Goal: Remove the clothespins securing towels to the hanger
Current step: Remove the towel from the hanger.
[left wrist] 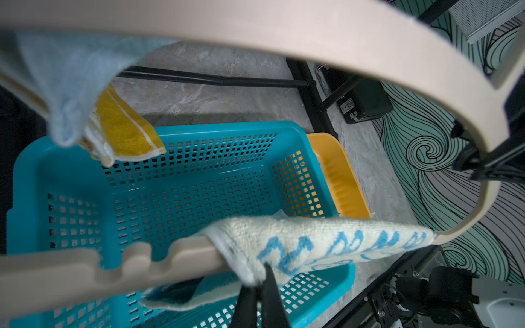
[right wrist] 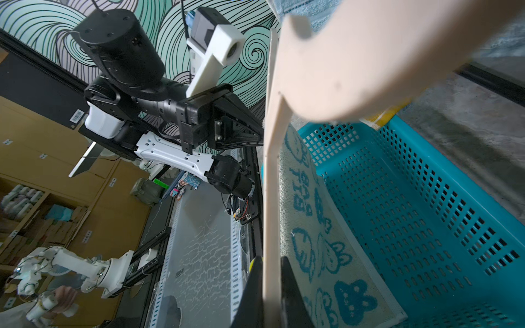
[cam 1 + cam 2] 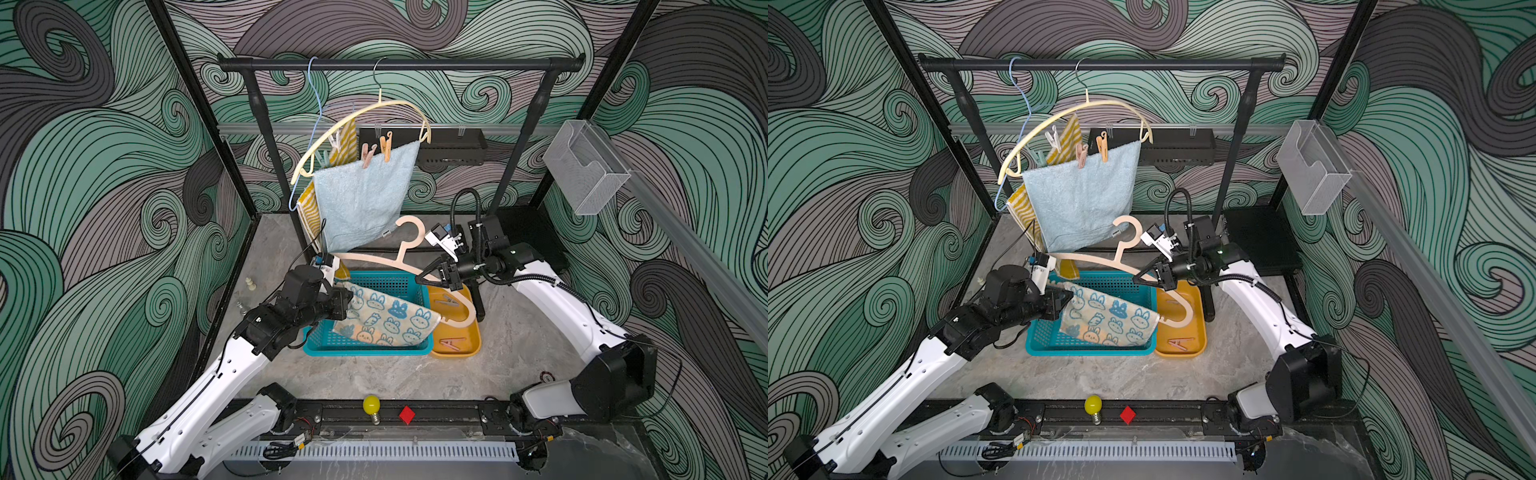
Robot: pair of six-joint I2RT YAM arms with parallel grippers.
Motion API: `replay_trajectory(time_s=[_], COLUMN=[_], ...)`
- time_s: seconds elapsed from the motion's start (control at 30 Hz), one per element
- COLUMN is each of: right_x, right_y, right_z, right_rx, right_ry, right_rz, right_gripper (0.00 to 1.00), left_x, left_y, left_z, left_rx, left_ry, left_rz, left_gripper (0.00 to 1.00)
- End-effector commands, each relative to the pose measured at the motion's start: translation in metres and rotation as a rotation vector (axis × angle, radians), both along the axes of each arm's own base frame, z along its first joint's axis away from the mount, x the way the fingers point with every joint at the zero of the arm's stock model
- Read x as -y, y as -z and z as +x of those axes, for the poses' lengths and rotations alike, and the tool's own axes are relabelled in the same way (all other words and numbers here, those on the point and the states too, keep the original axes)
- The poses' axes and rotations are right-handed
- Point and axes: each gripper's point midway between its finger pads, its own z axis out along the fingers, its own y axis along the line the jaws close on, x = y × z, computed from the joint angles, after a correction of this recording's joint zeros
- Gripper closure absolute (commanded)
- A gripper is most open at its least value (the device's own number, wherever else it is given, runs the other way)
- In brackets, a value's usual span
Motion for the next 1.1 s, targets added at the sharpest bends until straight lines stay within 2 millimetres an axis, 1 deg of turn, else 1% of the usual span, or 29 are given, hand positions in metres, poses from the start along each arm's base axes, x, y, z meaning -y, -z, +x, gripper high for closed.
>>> replay_trajectory(time_s=[0.0, 0.3, 0.53, 0.7, 0.77, 0.87, 1.07], right_x=[0.000, 0.002, 0.005, 0.009, 0.011, 0.013, 0.018], right_y=[-0.005, -0.004, -0.002, -0.002, -0.003, -0.004, -0.007], right_z=[0.013, 0.017, 0.019, 0.021, 0.021, 0.021, 0.021], right_rx=[0.049, 0.073, 0.082, 0.093, 0.099, 0.106, 0.120], right_ry=[0.040, 0.081, 0.112, 0.141, 0.153, 0.167, 0.197], right_rz=[-0.012, -0.032, -0.049, -0.061, -0.061, -0.062, -0.065], right_gripper=[1.00, 1.00, 1.00, 1.00, 1.00, 1.00, 1.00], left_x=[0.005, -0.001, -0.014, -0.029, -0.033, -0.040, -0.047], left_y=[-0.026, -0.058, -0.083, -0.106, -0.116, -0.126, -0.144], left_z=[-0.003, -0.009, -0.013, -0.017, -0.020, -0.024, -0.029], left_rx=[0.028, 0.110, 0.191, 0.277, 0.321, 0.345, 0.390], left_ry=[0.023, 0.010, -0.024, -0.080, -0.074, -0.089, -0.095], left_rz=[-0.064, -0.108, -0.112, -0.124, -0.119, -0.108, -0.093], left_gripper=[1.00, 1.00, 1.00, 1.00, 1.00, 1.00, 1.00])
